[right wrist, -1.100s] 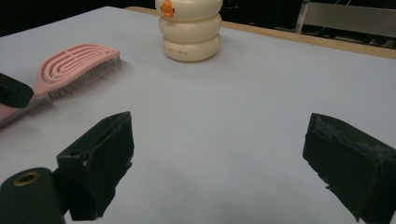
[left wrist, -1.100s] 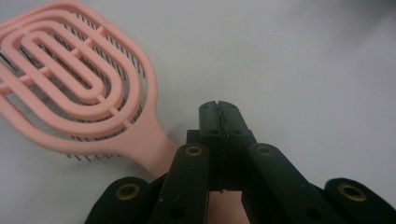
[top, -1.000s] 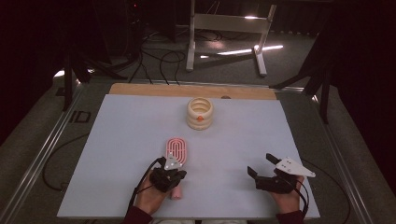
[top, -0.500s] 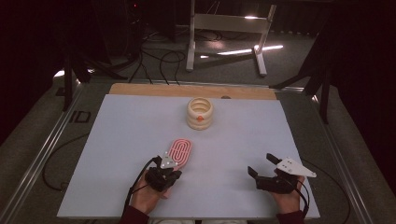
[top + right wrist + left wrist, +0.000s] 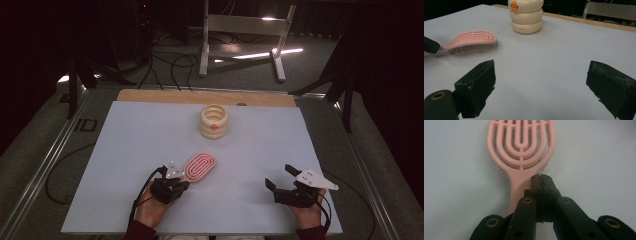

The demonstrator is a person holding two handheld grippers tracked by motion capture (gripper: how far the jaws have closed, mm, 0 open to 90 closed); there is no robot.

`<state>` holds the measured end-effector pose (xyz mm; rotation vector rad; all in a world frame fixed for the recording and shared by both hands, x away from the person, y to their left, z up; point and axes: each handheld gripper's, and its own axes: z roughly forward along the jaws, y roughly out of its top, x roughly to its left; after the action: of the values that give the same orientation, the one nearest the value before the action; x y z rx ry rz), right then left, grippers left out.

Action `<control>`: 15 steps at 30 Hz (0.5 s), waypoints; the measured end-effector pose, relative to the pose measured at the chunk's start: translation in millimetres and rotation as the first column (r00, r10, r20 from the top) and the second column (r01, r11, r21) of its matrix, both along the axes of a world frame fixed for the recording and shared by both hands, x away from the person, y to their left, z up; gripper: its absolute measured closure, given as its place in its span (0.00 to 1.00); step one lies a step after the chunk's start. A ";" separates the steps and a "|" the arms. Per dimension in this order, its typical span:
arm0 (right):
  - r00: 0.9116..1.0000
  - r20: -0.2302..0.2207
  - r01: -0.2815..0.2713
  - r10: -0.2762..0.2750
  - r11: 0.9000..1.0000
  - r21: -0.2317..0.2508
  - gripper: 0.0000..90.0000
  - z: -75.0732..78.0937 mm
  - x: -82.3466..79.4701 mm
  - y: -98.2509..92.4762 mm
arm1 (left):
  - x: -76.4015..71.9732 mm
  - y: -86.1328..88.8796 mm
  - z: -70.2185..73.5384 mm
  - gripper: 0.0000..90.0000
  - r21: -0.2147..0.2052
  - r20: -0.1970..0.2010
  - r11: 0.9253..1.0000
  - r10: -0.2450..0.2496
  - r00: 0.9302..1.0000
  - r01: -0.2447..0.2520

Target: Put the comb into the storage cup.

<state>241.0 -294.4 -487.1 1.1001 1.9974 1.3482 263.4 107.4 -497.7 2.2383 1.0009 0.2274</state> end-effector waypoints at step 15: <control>1.000 0.006 -0.004 0.004 1.000 0.003 0.09 0.9 -0.8 0.0 | -6.5 15.7 16.2 0.88 -0.135 0.113 0.991 -0.007 0.994 0.022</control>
<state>240.1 -294.4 -486.2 1.0922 1.9953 1.3550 257.0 123.1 -481.4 2.0845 0.9123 0.2672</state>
